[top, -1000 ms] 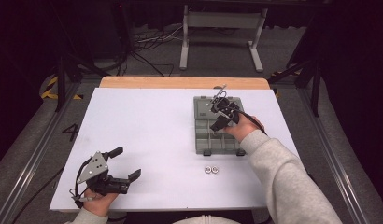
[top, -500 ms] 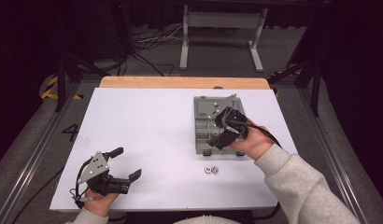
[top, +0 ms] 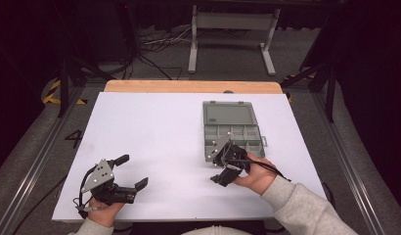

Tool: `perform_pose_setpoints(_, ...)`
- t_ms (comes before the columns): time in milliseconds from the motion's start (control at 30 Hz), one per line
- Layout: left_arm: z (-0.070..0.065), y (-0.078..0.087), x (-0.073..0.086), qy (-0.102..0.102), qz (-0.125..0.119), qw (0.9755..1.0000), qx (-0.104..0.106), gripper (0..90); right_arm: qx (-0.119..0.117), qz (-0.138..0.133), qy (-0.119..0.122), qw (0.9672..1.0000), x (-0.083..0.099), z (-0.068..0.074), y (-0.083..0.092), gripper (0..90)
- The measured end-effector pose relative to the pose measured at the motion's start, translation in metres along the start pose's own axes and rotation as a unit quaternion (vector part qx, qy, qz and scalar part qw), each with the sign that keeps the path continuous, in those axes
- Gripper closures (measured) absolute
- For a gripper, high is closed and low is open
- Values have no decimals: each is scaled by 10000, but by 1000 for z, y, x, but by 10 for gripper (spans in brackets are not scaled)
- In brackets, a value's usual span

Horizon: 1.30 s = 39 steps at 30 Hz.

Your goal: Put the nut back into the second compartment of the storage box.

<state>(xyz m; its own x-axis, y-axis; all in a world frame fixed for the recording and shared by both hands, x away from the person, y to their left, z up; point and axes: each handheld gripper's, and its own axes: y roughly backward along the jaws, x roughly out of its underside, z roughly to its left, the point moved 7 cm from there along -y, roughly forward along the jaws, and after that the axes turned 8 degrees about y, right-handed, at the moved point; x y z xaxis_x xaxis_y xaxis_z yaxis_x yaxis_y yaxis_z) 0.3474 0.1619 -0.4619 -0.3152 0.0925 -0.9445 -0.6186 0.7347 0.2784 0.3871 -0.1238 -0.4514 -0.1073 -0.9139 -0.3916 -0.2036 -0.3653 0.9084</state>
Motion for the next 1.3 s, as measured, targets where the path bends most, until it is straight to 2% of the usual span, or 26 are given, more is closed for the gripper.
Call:
perform_pose_setpoints(167,0,-1,0,-20,10,10000,2,11,-254,339,-88,9991,9,8,-20,329)
perform_pose_setpoints(200,0,-1,0,-21,13,10000,5,11,-283,414,-29,9987,11,8,-23,356)
perform_pose_setpoints(267,0,0,1,-13,42,10000,35,11,-300,491,-26,9983,13,9,-27,383)
perform_pose_setpoints(300,0,-1,0,8,25,10000,45,11,-252,568,37,9981,15,7,-30,413)
perform_pose_setpoints(333,0,-1,0,35,4,10000,52,11,-291,594,-15,9978,15,8,-31,458)
perform_pose_setpoints(433,0,0,0,60,6,10000,60,10,-296,709,52,9970,17,7,-35,554)
perform_pose_setpoints(467,0,0,0,63,7,10000,59,10,-384,718,5,9967,17,7,-36,571)
perform_pose_setpoints(633,0,0,0,68,9,10000,57,10,-449,703,-104,9965,17,5,-35,695)
perform_pose_setpoints(800,0,0,1,82,14,10000,52,10,-480,764,-84,9959,16,5,-35,701)
perform_pose_setpoints(933,1,0,1,44,36,10000,45,11,-435,682,15,9967,10,3,-25,701)
perform_pose_setpoints(1000,1,-1,1,64,37,10000,43,11,-405,542,-44,9977,4,0,-14,701)
perform_pose_setpoints(1067,1,-1,1,55,41,10000,39,10,-244,342,-90,9991,-7,-11,6,701)
perform_pose_setpoints(1167,1,0,1,55,35,10000,41,10,-91,179,-172,9997,-18,-27,25,701)
perform_pose_setpoints(1200,1,0,1,55,35,10000,41,11,-91,179,-172,9997,-18,-27,25,701)
perform_pose_setpoints(1233,1,0,1,78,18,10000,36,11,-10,62,-234,9997,-22,-40,35,701)
perform_pose_setpoints(1300,1,0,1,76,18,10000,35,11,25,41,-289,9996,-24,-45,39,701)
